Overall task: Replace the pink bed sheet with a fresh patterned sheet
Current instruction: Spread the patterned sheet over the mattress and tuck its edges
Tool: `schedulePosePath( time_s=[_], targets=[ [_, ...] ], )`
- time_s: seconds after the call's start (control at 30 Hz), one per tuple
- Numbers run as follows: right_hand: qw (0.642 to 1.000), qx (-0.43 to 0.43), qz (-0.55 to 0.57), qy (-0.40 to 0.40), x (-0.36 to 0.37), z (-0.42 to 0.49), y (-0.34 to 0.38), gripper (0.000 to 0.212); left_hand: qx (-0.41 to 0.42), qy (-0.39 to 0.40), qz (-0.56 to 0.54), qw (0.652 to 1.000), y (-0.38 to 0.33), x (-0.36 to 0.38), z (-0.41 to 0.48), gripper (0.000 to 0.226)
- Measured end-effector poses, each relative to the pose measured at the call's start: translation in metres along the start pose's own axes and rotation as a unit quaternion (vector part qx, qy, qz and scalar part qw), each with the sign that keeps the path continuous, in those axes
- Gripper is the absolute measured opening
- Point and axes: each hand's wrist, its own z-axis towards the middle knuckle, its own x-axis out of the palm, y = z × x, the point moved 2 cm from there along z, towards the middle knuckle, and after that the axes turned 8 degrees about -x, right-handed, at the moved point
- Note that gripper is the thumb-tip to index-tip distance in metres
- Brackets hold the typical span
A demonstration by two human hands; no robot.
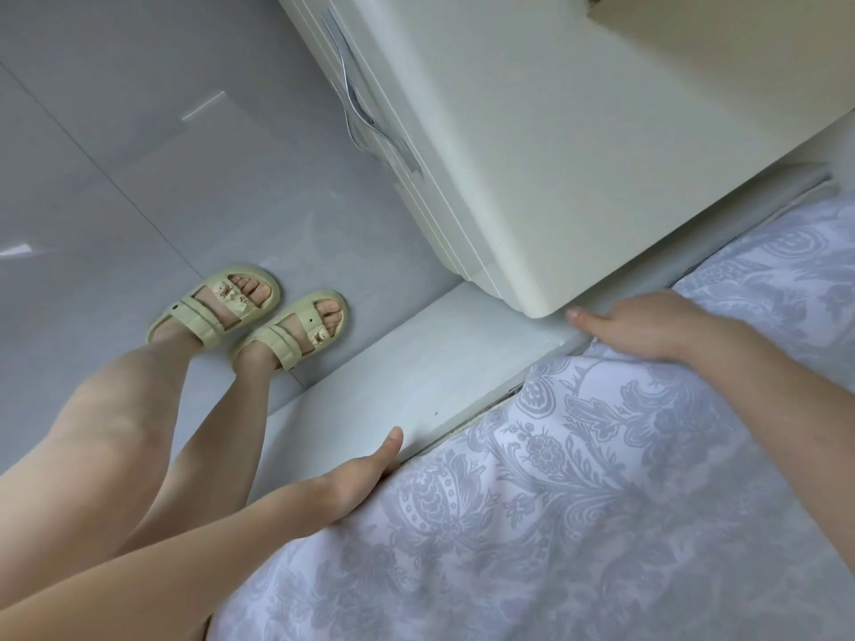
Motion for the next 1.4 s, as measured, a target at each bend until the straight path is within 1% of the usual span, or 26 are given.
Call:
schedulePosePath(
  time_s=[0.13,0.2,0.27,0.3,0.37,0.47,0.53,0.6,0.63,0.67,0.73,0.8,0.87,0.93,0.97,1.0,1.03,1.07,1.1,1.13,1.17,1.2,1.23,1.3,1.33,1.4],
  targets=[
    [0.991,0.040,-0.069,0.108,0.010,0.023,0.014,0.090,-0.023,-0.001,0.010,1.000,0.010,-0.004,0.003,0.077],
    [0.987,0.052,-0.013,0.151,0.015,0.028,0.019,0.094,-0.008,-0.008,0.030,0.999,0.001,-0.005,-0.001,0.078],
    [0.986,0.067,0.034,0.151,0.012,0.022,0.022,0.096,0.017,-0.023,0.032,0.999,-0.002,-0.014,-0.009,0.079],
    [0.991,0.066,0.026,0.117,0.010,0.016,0.020,0.094,0.031,-0.033,0.025,0.999,-0.003,-0.021,-0.011,0.079],
    [0.999,0.048,-0.021,0.013,0.009,-0.003,0.022,0.085,0.032,-0.048,0.028,0.998,0.010,-0.037,-0.015,0.079],
    [0.990,0.007,0.005,-0.141,0.014,-0.035,0.037,0.081,-0.021,-0.040,0.035,0.998,0.049,-0.047,-0.023,0.078],
    [0.959,0.004,0.059,-0.278,0.032,-0.056,0.046,0.075,-0.047,-0.021,0.023,0.998,0.071,-0.043,-0.026,0.072],
    [0.901,0.034,0.102,-0.420,0.060,-0.084,0.056,0.060,-0.064,-0.001,0.007,0.998,0.084,-0.035,-0.019,0.070],
    [0.876,0.054,0.131,-0.461,0.076,-0.097,0.064,0.055,-0.070,0.007,-0.004,0.998,0.088,-0.031,-0.014,0.071],
    [0.860,0.075,0.162,-0.479,0.096,-0.104,0.073,0.056,-0.072,0.012,-0.014,0.997,0.092,-0.028,-0.008,0.072],
    [0.845,0.110,0.218,-0.475,0.133,-0.101,0.100,0.065,-0.069,0.027,-0.014,0.997,0.096,-0.022,0.004,0.076],
    [0.831,0.135,0.263,-0.472,0.149,-0.078,0.140,0.069,-0.067,0.071,-0.010,0.995,0.091,-0.024,0.013,0.078],
    [0.834,0.145,0.270,-0.459,0.151,-0.058,0.186,0.057,-0.081,0.119,0.006,0.990,0.080,-0.032,0.010,0.082],
    [0.840,0.098,0.261,-0.465,0.150,-0.054,0.222,0.032,-0.071,0.093,0.056,0.992,0.057,-0.049,-0.003,0.084],
    [0.838,0.065,0.260,-0.476,0.154,-0.061,0.232,0.025,-0.046,0.044,0.080,0.995,0.039,-0.057,-0.014,0.080],
    [0.827,0.024,0.290,-0.481,0.159,-0.071,0.236,0.024,-0.008,-0.012,0.089,0.996,0.021,-0.064,-0.023,0.073],
    [0.797,-0.013,0.357,-0.486,0.163,-0.086,0.234,0.026,0.037,-0.070,0.091,0.993,-0.001,-0.066,-0.032,0.063],
    [0.738,-0.025,0.458,-0.496,0.167,-0.104,0.224,0.029,0.083,-0.116,0.091,0.986,-0.025,-0.060,-0.040,0.053],
    [0.657,-0.006,0.551,-0.516,0.170,-0.124,0.208,0.029,0.133,-0.160,0.111,0.972,-0.053,-0.047,-0.051,0.044],
    [0.580,0.034,0.611,-0.538,0.177,-0.138,0.193,0.027,0.172,-0.192,0.128,0.958,-0.071,-0.037,-0.056,0.038],
    [0.500,0.108,0.646,-0.566,0.186,-0.153,0.173,0.025,0.215,-0.217,0.179,0.935,-0.095,-0.016,-0.067,0.035],
    [0.445,0.178,0.673,-0.563,0.200,-0.162,0.154,0.025,0.256,-0.231,0.221,0.912,-0.112,0.004,-0.076,0.033],
    [0.401,0.229,0.706,-0.538,0.211,-0.166,0.135,0.028,0.289,-0.242,0.265,0.887,-0.129,0.026,-0.089,0.033],
    [0.344,0.292,0.753,-0.479,0.230,-0.165,0.102,0.037,0.327,-0.261,0.323,0.849,-0.155,0.065,-0.105,0.040],
    [0.329,0.314,0.765,-0.456,0.238,-0.163,0.090,0.041,0.326,-0.265,0.329,0.846,-0.165,0.078,-0.105,0.046],
    [0.334,0.343,0.771,-0.419,0.250,-0.156,0.076,0.048,0.301,-0.252,0.308,0.867,-0.180,0.094,-0.096,0.059]
  ],
)
